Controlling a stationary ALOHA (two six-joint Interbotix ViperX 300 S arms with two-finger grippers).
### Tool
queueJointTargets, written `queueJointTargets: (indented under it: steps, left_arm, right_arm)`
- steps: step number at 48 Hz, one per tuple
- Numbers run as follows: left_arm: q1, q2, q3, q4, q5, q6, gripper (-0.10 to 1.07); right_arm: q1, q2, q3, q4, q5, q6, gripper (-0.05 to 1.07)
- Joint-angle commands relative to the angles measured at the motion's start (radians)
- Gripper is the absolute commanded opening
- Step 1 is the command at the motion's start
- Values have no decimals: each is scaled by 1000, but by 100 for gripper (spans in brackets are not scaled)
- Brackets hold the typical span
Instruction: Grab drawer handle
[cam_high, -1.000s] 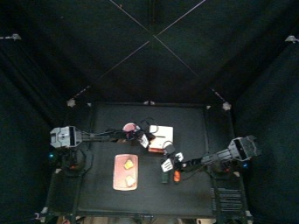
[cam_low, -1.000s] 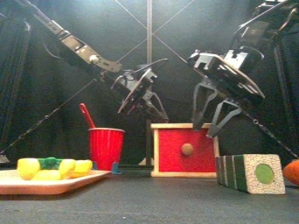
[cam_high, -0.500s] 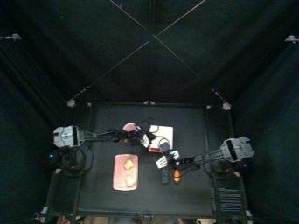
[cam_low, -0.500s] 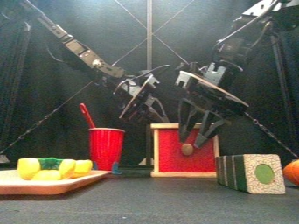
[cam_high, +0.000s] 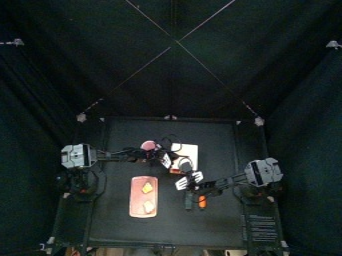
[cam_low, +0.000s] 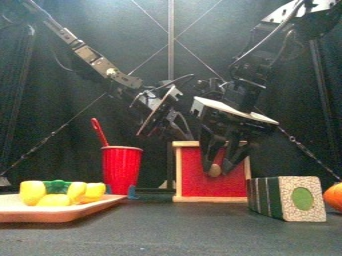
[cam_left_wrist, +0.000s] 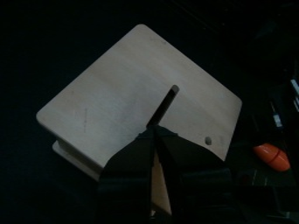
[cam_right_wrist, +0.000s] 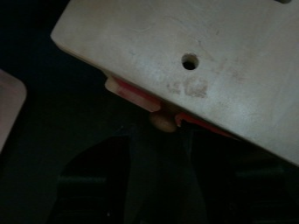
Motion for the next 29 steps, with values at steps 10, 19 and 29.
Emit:
queueJointTargets:
  steps: [10,19,29]
  left_arm:
    - [3,0,-8,-9,8,0,49]
    - [3,3,-9,-11,8,0,50]
    - [3,3,-8,-11,8,0,49]
  right_arm:
    - [0,18,-71,12,144,3,82]
    - [-2,37,-81,12,144,2,81]
    - [-5,41,-78,17,144,0,78]
